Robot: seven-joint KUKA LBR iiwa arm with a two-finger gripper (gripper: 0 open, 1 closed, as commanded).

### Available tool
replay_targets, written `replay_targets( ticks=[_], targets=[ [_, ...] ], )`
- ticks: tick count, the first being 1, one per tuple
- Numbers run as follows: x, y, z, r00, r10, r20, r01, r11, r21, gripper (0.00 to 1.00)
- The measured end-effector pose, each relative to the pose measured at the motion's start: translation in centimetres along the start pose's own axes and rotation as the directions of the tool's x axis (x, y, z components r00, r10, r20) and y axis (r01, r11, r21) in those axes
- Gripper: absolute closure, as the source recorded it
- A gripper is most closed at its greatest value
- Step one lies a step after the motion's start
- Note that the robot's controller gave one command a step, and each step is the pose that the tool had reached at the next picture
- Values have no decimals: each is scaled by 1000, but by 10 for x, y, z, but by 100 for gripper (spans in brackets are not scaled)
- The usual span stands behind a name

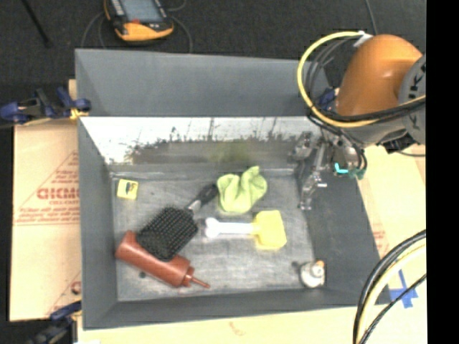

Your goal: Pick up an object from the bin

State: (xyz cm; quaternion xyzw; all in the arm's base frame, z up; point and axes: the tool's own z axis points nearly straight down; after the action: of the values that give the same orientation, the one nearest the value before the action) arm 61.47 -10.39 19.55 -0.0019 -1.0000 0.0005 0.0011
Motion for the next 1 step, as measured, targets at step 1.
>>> replay_targets(
  ticks=[1],
  targets=[
    [-2,0,-4,1000,-2,7,2,1000,1,0]
  ],
)
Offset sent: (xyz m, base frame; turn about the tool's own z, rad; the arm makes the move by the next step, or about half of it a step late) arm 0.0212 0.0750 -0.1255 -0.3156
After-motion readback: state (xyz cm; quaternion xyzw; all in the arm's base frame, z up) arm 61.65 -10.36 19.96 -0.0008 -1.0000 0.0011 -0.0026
